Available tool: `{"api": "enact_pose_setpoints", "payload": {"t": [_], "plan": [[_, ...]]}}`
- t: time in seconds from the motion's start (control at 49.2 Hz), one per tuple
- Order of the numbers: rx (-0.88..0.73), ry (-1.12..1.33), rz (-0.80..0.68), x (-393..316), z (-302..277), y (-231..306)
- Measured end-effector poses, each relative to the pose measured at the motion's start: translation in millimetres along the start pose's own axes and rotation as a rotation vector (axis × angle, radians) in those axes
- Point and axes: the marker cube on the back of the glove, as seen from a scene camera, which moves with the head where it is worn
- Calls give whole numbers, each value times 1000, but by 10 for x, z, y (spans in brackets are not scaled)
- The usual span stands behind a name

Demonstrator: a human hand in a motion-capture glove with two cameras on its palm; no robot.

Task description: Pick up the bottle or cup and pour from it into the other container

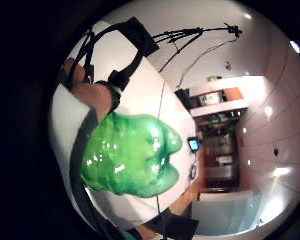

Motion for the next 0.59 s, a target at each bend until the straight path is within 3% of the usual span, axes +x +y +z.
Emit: {"api": "enact_pose_setpoints", "payload": {"t": [0.366,0.589], "plan": [[-3,23,-20,-123,85,-18],[2,-90,25,-140,67,44]]}}
